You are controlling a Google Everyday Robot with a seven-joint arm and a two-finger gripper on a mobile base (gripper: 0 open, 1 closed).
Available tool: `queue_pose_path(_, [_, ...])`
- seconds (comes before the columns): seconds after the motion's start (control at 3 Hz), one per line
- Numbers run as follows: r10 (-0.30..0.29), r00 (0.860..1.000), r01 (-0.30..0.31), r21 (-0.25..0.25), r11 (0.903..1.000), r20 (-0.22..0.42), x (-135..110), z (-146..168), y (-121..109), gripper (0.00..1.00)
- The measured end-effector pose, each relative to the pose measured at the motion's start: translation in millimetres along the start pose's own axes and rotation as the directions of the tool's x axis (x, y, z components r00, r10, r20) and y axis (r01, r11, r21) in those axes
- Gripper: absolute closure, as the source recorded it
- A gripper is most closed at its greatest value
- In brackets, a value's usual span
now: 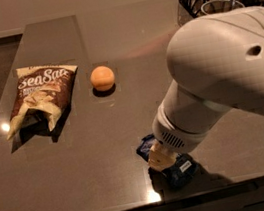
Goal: Move rxbar blueberry near brown chip bag
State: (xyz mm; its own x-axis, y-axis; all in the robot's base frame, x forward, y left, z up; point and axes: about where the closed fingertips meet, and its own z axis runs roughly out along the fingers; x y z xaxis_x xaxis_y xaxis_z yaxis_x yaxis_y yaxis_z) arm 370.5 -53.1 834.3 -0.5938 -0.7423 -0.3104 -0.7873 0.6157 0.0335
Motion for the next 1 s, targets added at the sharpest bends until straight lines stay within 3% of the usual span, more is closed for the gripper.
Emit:
queue_pose_path(0.33, [-0.025, 1.0, 0.025, 0.01, 0.9996, -0.005, -13, -2, -2, 0.87])
queue_pose_path(0.67, [-0.069, 0.998, 0.069, 0.016, 0.9975, 0.007, -40, -6, -5, 1.0])
queue_pose_path(1.0, [-0.118, 0.993, 0.118, 0.012, 0.993, 0.028, -72, -8, -12, 1.0])
